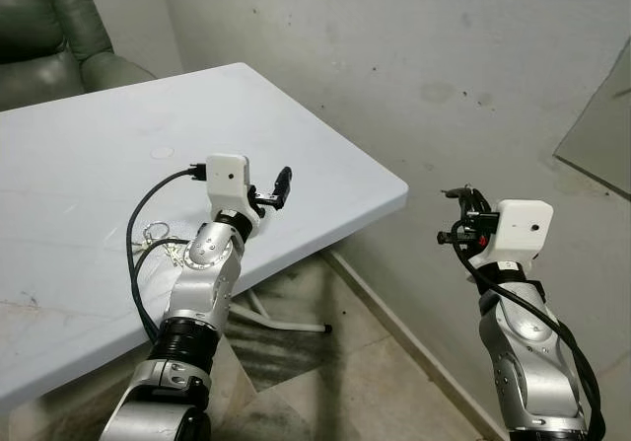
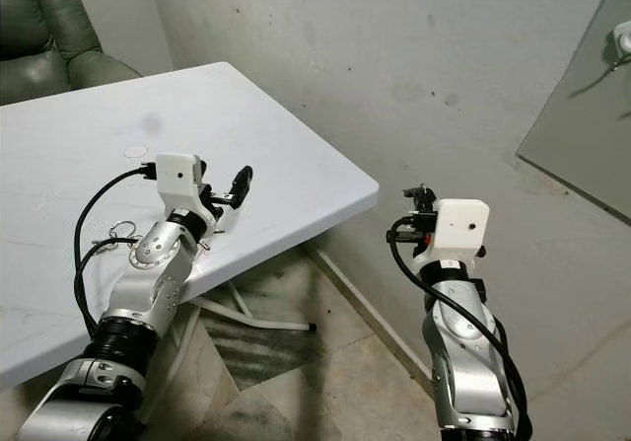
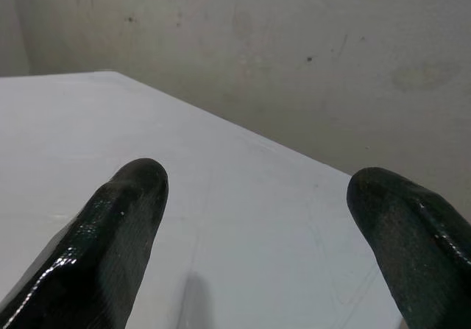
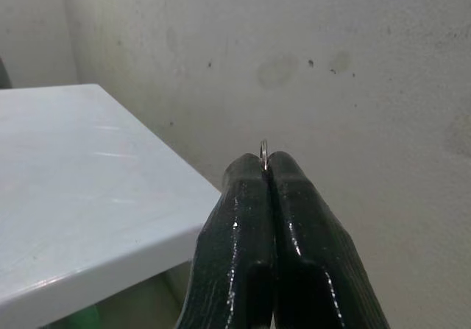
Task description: Hang keys on a hook
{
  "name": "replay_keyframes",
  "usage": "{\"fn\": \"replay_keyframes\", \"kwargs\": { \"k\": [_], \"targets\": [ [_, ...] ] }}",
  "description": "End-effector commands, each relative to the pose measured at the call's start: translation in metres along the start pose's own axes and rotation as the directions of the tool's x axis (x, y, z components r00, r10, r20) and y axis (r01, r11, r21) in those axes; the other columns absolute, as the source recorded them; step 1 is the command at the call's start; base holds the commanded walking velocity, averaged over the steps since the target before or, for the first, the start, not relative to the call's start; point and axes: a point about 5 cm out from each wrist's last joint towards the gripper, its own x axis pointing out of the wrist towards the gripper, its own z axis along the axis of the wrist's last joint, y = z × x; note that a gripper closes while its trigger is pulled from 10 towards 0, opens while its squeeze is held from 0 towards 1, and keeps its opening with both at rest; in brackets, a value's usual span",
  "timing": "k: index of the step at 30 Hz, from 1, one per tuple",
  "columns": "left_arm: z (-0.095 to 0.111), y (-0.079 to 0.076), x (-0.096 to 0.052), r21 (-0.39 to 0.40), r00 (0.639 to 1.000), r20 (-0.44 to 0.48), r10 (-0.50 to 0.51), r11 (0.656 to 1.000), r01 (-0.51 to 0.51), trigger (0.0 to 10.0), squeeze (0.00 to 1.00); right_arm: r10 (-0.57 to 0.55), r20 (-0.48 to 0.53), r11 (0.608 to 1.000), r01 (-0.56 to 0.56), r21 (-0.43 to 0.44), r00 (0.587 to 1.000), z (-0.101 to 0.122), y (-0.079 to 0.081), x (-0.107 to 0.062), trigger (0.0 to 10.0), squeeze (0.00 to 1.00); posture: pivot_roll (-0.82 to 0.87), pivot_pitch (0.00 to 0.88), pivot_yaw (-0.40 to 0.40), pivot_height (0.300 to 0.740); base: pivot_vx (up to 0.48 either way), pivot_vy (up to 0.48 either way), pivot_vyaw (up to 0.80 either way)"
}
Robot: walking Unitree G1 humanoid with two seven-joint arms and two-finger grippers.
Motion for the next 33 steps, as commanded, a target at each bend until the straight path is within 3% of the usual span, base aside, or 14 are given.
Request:
{"fn": "replay_keyframes", "kwargs": {
  "k": [1,33],
  "targets": [
    [0.0003,-0.0025,0.0008,0.01,1.0,0.003,-0.004,1.0,0.004,10.0,0.0,-0.01,0.016,1.0,0.01,0.0,1.0,0.0038,-0.0036,0.0043,10.0,0.0,-0.09,0.0,-0.035,0.74,0.0,0.0,0.0],
    [0.0048,-0.0061,0.0018,0.027,0.999,0.048,-0.014,1.0,0.013,10.0,0.0,-0.016,0.032,1.0,0.016,0.001,0.999,0.0055,-0.0099,0.0098,10.0,0.0,-0.07,0.0,-0.041,0.74,0.0,0.0,0.0]
  ]
}}
